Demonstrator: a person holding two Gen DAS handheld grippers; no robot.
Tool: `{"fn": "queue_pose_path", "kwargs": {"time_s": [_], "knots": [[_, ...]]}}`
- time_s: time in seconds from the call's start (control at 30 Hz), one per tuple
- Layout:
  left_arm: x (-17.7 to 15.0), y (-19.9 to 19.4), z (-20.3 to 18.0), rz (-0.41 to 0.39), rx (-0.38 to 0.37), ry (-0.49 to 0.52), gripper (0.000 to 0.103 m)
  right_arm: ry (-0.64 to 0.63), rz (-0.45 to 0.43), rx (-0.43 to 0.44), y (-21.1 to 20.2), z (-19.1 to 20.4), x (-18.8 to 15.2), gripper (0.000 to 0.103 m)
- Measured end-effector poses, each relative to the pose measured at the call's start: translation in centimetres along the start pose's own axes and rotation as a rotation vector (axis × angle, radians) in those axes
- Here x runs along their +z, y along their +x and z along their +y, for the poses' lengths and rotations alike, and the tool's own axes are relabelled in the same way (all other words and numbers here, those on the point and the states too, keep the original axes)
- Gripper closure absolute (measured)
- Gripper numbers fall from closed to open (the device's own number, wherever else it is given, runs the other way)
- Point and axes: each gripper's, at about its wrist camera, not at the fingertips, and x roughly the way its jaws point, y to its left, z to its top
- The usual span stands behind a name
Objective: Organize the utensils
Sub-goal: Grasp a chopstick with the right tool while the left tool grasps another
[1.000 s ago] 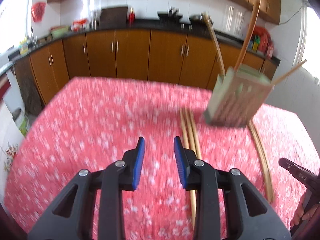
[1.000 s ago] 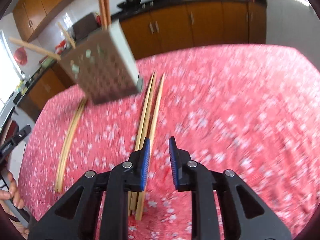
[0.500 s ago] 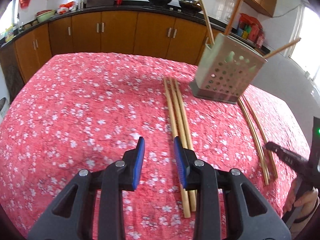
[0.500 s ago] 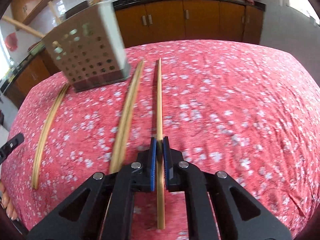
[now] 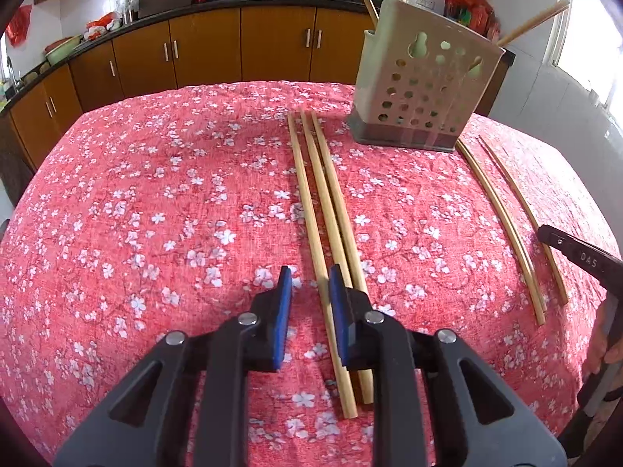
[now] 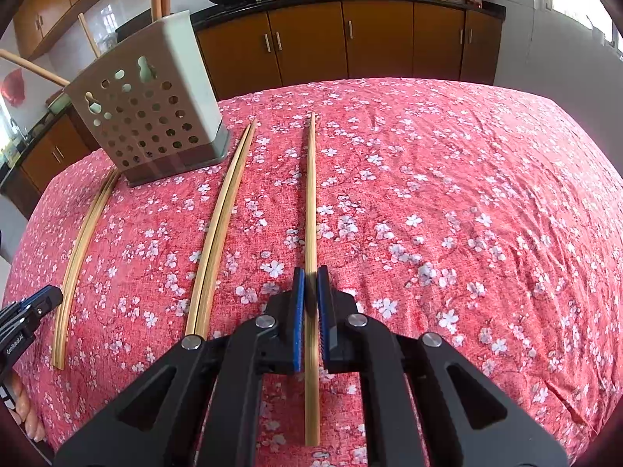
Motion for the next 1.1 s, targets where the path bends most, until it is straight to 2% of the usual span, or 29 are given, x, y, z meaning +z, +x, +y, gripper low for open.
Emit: {"fn": "queue_pose_path", "kwargs": {"time_s": [0.23,0.3,0.33,0.5,0.63,0.93,1.1], "knots": [[0.2,1.1,-0.8,-0.004,0.061,0.036,0.083,-0.027,0.003,0.025,-0.3,0.8,-0.4,0.095],[0.3,1.2,-0.6,-0.006,0.075,0.030,0.090,-0.037,0.001,0.022,-0.3,0.9,-0.5,0.095],[0.3,1.3,-0.4,-0.004,0.081,0.023,0.095,-0.044,-0.001,0.021,-0.3,0.9,-0.4,0.095],[1.4,1.7,2.5,0.001,0.115,-0.050,0.095,-0.049,-0.011,-0.013,0.2,-0.1,0.4,0.095],[1.4,1.7,4.3,-0.015,0.091,-0.091,0.094,-0.027,-0.031,-0.037,0.3,-1.5,0.7,0.095],[1.3,1.6,5.3,-0.024,0.044,-0.128,0.094,-0.020,-0.031,-0.034,0.3,-1.9,0.8,0.095],[1.2,1.4,5.2,-0.022,0.060,-0.117,0.094,-0.019,-0.031,-0.034,0.2,-1.9,0.7,0.094]]}}
